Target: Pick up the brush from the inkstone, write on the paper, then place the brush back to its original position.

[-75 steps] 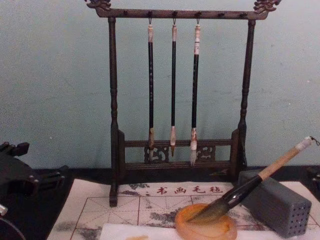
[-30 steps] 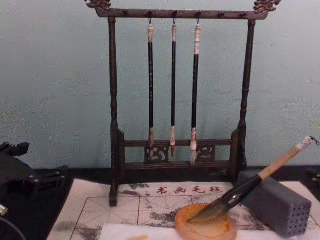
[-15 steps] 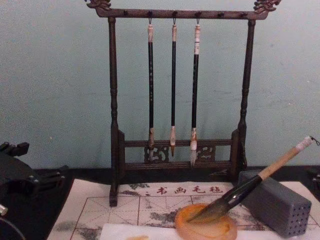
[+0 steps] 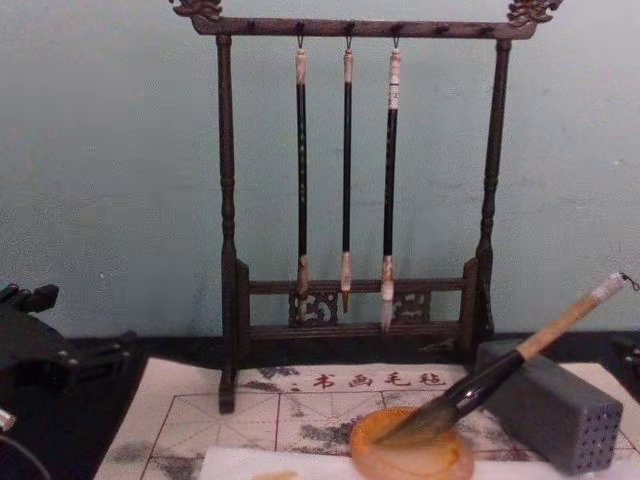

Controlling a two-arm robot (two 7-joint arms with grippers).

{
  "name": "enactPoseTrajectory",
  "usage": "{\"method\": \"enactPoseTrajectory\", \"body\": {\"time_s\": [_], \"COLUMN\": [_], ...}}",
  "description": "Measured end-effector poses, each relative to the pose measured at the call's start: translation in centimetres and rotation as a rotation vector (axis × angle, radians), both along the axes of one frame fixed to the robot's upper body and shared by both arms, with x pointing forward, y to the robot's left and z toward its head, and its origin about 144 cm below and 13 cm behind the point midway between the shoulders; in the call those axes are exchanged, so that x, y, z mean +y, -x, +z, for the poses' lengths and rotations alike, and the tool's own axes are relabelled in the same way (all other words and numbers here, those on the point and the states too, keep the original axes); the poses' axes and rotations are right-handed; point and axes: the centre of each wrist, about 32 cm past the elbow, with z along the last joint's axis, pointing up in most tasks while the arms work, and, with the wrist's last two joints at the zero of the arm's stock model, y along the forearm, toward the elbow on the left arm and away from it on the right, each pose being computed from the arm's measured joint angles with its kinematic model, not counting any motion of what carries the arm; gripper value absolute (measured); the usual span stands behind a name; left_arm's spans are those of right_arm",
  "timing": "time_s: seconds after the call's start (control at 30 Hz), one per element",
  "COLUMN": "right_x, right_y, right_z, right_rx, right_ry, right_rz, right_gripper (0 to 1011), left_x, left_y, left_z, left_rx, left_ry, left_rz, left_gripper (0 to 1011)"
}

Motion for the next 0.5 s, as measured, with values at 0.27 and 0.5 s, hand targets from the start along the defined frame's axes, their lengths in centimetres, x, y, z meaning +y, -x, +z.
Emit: {"method": "enactPoseTrajectory", "body": {"time_s": [0.27,0.5], "right_x": [0.0,0.0], "right_y": [0.0,0.0], "right_z": [0.0,0.0], "right_rx": [0.0,0.0], "right_ry": [0.0,0.0], "right_rz": [0.0,0.0], "right_gripper": [1002,1003], "left_x": [0.0,0.0], "left_y": [0.0,0.0], "left_z": [0.0,0.0], "left_rx": [0.0,0.0], "left_ry": [0.0,0.0], "left_rz": [0.0,0.0], "left_gripper": [1001,1001]}}
